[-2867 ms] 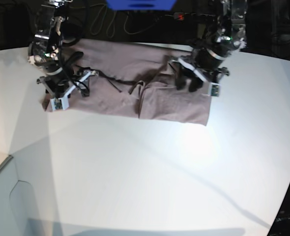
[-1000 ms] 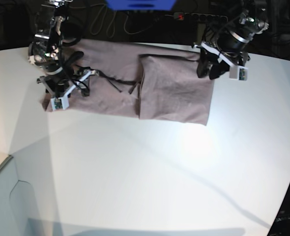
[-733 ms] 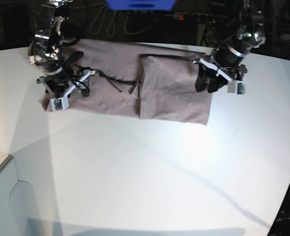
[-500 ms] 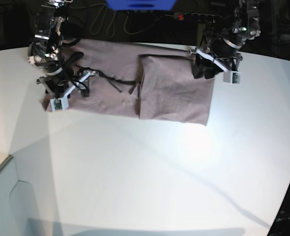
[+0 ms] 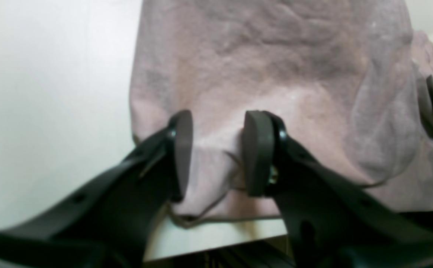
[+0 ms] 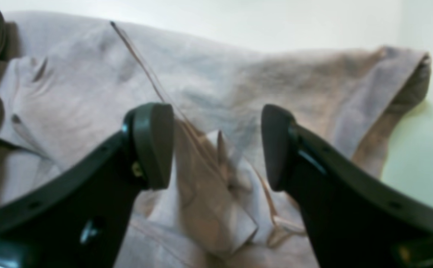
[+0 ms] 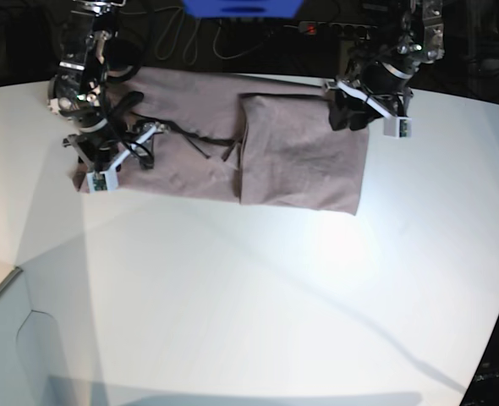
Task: Layout the t-shirt on the table in an organized manner, then fold the t-shirt properly
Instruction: 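Move the left gripper to the folded shirt's end and grasp it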
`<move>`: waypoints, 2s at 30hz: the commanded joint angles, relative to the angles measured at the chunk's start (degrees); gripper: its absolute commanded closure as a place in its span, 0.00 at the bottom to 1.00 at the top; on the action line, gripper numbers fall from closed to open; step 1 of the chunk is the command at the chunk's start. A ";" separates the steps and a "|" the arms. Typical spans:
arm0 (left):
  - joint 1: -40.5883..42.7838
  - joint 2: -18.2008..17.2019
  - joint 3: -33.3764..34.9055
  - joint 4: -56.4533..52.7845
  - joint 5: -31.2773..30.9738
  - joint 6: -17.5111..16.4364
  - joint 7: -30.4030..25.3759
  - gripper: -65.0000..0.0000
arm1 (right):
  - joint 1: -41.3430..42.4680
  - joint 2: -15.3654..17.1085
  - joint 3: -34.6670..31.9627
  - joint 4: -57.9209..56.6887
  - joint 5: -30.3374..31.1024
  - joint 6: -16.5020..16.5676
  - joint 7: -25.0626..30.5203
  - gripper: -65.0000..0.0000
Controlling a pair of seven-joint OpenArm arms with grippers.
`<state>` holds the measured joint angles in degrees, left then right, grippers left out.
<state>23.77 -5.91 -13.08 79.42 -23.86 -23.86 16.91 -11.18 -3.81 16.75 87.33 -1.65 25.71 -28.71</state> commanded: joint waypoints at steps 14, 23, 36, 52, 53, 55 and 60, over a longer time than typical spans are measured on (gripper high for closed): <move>0.54 -0.46 -0.59 0.80 0.25 -0.01 0.90 0.65 | 0.23 0.17 0.52 3.97 0.55 0.09 1.50 0.36; 0.45 -0.46 -0.68 0.89 -0.19 -0.10 0.90 0.65 | -0.12 -0.19 3.77 7.04 0.55 0.09 1.06 0.35; 0.19 -0.46 -0.68 6.69 -0.19 -0.10 1.34 0.65 | -1.79 0.25 10.37 1.42 0.55 0.09 1.32 0.35; 0.45 -0.37 -0.68 11.26 -0.19 0.08 1.34 0.65 | -1.61 2.36 10.19 -6.58 0.55 0.00 1.32 0.36; 0.45 -0.37 -0.68 11.88 -0.19 0.16 1.34 0.65 | -1.61 2.28 10.19 -6.93 0.55 0.00 1.32 0.36; 0.54 -0.37 -0.68 12.58 -0.19 0.25 1.34 0.65 | -1.61 2.28 10.19 -7.02 0.55 0.00 1.32 0.37; 0.19 -0.37 -0.76 12.85 -0.19 0.25 1.34 0.65 | -1.00 2.28 10.10 -7.11 0.55 0.18 1.32 0.58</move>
<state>24.05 -6.00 -13.67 91.09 -23.42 -23.38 19.49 -12.08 -1.58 27.05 80.31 -1.04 25.65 -24.82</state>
